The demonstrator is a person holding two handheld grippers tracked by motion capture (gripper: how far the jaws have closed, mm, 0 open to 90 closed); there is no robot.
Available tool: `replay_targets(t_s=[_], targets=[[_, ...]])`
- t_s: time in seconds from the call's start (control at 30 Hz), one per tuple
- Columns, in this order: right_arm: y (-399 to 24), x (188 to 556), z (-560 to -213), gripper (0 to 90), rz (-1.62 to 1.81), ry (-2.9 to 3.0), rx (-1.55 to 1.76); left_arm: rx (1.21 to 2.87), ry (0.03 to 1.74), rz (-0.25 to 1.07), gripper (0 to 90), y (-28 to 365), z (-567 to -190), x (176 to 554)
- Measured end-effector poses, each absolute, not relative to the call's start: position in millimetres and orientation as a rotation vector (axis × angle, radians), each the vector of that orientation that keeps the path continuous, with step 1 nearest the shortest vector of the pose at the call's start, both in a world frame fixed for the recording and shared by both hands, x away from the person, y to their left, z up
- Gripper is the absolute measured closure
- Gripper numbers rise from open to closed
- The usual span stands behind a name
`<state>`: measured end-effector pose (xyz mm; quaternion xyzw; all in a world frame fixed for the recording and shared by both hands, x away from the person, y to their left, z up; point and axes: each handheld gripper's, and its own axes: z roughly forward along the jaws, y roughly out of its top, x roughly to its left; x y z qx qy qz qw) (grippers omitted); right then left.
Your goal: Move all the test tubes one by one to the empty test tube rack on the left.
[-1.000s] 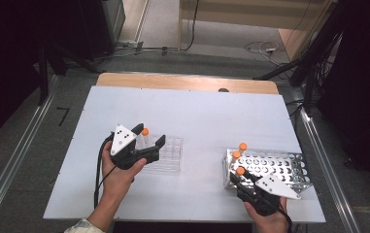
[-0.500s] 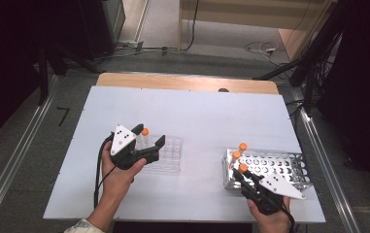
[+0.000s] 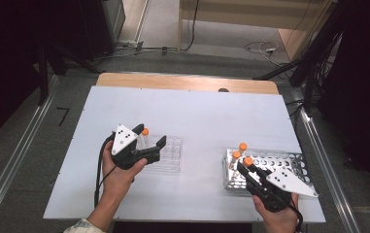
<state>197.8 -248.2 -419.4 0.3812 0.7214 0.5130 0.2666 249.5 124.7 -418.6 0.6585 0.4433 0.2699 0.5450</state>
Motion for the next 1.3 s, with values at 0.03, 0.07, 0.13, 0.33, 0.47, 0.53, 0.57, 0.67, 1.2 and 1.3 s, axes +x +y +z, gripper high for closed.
replay_targets(t_s=[0.03,0.07,0.13,0.33,0.47,0.53,0.57,0.67,1.2,1.3], targets=[[-248,198,-416,71.7,1.389,1.945,1.024,1.568,1.050,0.642,16.4,124,-418,249],[-247,198,-413,71.8,1.390,1.944,1.013,1.570,1.046,0.640,15.8,124,-419,250],[-245,197,-407,71.8,1.398,1.944,1.000,1.578,1.042,0.632,14.4,122,-419,250],[-234,199,-393,71.7,1.426,1.950,0.952,1.600,1.019,0.622,13.1,118,-418,251],[-224,203,-390,71.7,1.437,1.965,0.928,1.608,1.006,0.617,12.2,115,-417,250],[-219,205,-388,71.8,1.441,1.977,0.917,1.610,0.999,0.618,11.8,114,-417,250],[-216,206,-388,71.7,1.444,1.983,0.913,1.610,0.996,0.619,11.8,114,-416,249],[-206,210,-388,71.8,1.447,2.002,0.897,1.611,0.980,0.615,11.8,112,-413,248],[-161,235,-399,71.8,1.449,2.110,0.861,1.598,0.898,0.573,13.6,100,-394,237],[-153,240,-402,71.8,1.448,2.128,0.857,1.612,0.889,0.565,14.2,96,-394,236]])
